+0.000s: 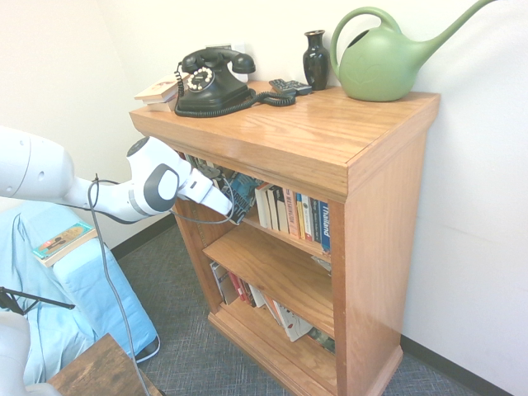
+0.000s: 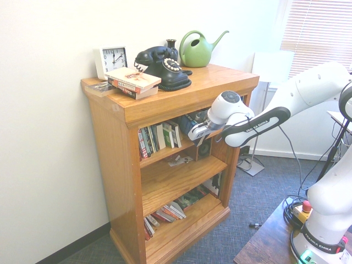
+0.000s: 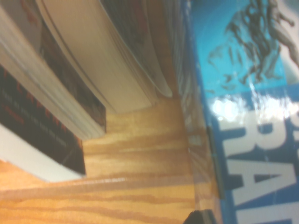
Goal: Put the book on the shelf
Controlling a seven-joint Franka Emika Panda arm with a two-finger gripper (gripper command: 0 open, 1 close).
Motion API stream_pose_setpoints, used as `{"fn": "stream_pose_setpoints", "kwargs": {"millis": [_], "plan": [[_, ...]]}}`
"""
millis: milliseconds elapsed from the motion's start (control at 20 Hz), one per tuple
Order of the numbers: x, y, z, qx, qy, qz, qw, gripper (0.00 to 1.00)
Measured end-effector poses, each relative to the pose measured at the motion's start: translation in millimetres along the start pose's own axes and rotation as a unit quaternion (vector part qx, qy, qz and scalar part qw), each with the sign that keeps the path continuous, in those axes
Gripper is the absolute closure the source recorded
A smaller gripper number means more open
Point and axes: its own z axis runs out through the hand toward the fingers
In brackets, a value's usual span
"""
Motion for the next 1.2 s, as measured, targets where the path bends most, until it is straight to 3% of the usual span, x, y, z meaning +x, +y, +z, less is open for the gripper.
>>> {"fn": "stream_pose_setpoints", "kwargs": {"millis": [750, 800, 1200], "plan": [[9.0, -18.4, 14.4, 0.007, 0.015, -0.016, 1.0, 1.0], [8.7, -18.6, 14.6, 0.006, 0.016, -0.016, 1.0, 0.0], [9.7, -25.5, 17.8, 0.001, 0.02, -0.014, 1.0, 0.0]]}}
